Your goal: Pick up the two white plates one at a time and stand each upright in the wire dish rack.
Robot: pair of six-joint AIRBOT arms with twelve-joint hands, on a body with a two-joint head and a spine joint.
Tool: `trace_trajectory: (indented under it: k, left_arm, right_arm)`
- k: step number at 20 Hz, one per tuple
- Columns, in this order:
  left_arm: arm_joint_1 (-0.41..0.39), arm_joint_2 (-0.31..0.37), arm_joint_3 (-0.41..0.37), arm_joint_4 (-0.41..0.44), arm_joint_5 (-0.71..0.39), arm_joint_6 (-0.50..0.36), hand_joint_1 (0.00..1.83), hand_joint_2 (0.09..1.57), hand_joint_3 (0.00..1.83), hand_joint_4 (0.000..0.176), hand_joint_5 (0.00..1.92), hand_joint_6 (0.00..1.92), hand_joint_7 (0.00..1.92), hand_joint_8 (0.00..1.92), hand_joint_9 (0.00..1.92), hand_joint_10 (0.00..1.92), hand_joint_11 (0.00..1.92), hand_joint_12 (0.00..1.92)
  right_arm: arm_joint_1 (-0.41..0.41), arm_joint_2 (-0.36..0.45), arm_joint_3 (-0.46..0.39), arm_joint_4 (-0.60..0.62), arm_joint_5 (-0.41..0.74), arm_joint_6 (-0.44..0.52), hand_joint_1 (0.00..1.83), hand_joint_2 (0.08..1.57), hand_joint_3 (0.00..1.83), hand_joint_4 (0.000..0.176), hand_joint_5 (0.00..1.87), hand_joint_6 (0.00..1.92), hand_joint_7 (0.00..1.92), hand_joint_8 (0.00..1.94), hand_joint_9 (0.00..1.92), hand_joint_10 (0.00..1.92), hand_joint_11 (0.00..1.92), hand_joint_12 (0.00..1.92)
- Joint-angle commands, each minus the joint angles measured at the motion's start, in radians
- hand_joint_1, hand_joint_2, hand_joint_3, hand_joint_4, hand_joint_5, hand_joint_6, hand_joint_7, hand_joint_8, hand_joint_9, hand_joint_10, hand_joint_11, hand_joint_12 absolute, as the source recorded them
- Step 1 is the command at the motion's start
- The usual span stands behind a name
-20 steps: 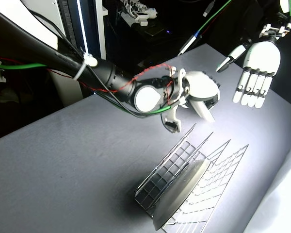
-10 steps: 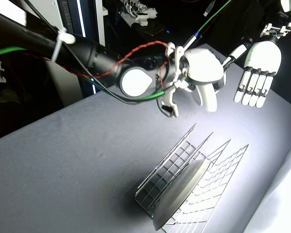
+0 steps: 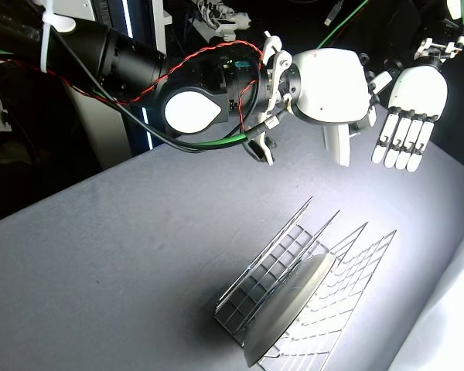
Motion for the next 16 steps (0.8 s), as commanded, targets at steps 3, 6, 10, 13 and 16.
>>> trace_trajectory:
  k: [3, 6, 10, 13, 16]
  left_arm:
    - [-0.001, 0.014, 0.001, -0.068, -0.015, -0.002, 0.0, 1.09, 0.0, 0.0, 0.05, 0.01, 0.03, 0.01, 0.02, 0.01, 0.02, 0.01]
    - [0.007, 0.014, 0.0, -0.068, -0.017, -0.002, 0.0, 1.1, 0.0, 0.0, 0.05, 0.01, 0.01, 0.01, 0.0, 0.0, 0.0, 0.0]
    - [0.007, 0.014, -0.001, -0.068, -0.02, -0.002, 0.0, 1.09, 0.0, 0.0, 0.05, 0.01, 0.02, 0.0, 0.01, 0.0, 0.01, 0.0]
    - [0.008, 0.014, -0.003, -0.068, -0.023, -0.002, 0.0, 1.1, 0.0, 0.0, 0.04, 0.01, 0.02, 0.01, 0.01, 0.0, 0.01, 0.0]
    - [0.011, 0.014, -0.005, -0.068, -0.024, -0.002, 0.0, 1.1, 0.0, 0.0, 0.05, 0.01, 0.03, 0.01, 0.01, 0.0, 0.01, 0.0]
  right_arm:
    - [0.044, 0.025, -0.007, 0.121, 0.094, 0.014, 1.38, 1.09, 0.0, 0.0, 0.97, 1.02, 1.06, 0.8, 0.94, 1.12, 0.77, 1.3]
    - [0.064, 0.043, -0.008, 0.205, 0.034, 0.014, 1.37, 1.11, 0.0, 0.0, 0.92, 1.11, 1.01, 0.87, 0.89, 1.19, 0.73, 1.41]
    - [0.075, 0.053, -0.008, 0.235, -0.002, 0.014, 1.38, 1.1, 0.0, 0.0, 0.94, 1.06, 1.06, 0.83, 0.93, 1.13, 0.77, 1.34]
    - [0.08, 0.063, -0.008, 0.242, -0.02, 0.014, 1.38, 1.1, 0.0, 0.0, 0.96, 1.05, 1.06, 0.82, 0.92, 1.15, 0.74, 1.36]
    - [0.081, 0.078, -0.007, 0.243, -0.036, 0.013, 1.38, 1.1, 0.0, 0.0, 0.95, 1.07, 1.07, 0.77, 0.92, 1.14, 0.71, 1.35]
